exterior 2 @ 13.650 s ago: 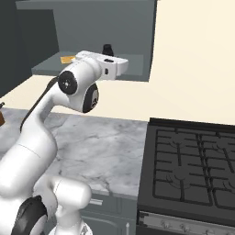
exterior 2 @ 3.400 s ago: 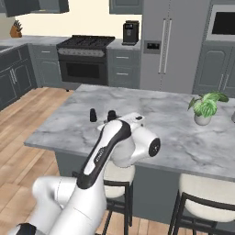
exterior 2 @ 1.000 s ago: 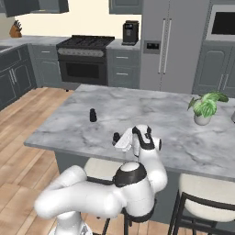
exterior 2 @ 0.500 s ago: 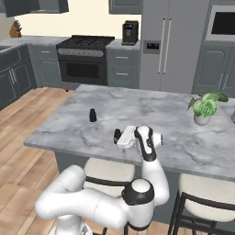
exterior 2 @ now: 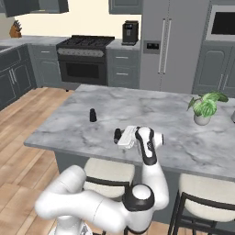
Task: The dining table condiment station is running low on shaker. Refill the condiment station by opening the cabinet and taking the shaker from the cabinet and placing it on the dining table.
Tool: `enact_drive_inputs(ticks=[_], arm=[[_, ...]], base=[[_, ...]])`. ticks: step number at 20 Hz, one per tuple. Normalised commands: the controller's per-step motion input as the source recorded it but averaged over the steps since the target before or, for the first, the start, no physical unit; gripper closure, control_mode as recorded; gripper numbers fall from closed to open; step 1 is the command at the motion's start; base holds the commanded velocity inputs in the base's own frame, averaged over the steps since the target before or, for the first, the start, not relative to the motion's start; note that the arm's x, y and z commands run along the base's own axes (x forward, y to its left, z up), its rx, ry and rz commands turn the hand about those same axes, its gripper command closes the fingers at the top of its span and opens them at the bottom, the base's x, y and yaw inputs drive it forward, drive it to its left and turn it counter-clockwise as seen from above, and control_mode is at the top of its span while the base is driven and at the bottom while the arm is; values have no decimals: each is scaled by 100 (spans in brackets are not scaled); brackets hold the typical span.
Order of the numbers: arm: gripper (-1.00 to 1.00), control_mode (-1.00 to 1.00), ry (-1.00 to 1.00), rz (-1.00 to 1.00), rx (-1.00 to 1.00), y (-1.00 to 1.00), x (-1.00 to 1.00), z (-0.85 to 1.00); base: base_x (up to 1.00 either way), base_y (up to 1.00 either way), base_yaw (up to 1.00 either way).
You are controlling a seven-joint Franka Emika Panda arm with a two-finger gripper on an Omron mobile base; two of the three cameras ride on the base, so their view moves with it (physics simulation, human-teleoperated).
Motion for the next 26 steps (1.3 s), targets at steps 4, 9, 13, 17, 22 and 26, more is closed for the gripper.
enact_drive_inputs(ticks=[4, 9, 13, 17, 22, 26], arm=[[-100, -100, 0, 0, -3, 0, -9, 34], [-100, -100, -1, 0, -7, 0, -4, 48], [-100, -100, -6, 0, -8, 0, -15, 52], [-100, -100, -9, 0, -9, 0, -26, 49], [-100, -100, -11, 0, -10, 0, -34, 48], [-100, -100, -11, -3, -11, 8, -31, 52]], base=[[0, 0, 0], [0, 0, 0], [0, 0, 0], [0, 0, 0], [0, 0, 0], [0, 0, 0]])
